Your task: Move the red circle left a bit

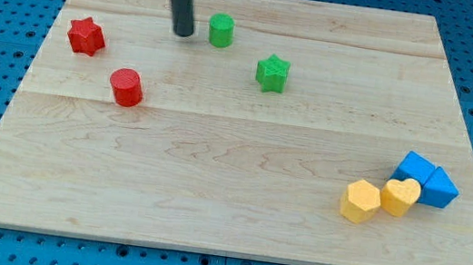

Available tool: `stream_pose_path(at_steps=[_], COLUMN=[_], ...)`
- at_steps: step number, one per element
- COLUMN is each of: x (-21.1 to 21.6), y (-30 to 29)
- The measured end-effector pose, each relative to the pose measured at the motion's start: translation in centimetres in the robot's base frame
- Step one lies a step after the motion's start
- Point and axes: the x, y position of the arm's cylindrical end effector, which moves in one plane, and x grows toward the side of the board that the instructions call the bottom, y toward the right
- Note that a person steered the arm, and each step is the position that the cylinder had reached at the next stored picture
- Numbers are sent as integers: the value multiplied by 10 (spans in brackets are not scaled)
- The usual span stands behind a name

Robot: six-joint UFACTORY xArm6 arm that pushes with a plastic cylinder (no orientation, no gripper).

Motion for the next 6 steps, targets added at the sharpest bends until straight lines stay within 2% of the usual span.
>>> stream_pose_path(at_steps=[2,5,6], x=[32,154,140], y=[19,-111,-80])
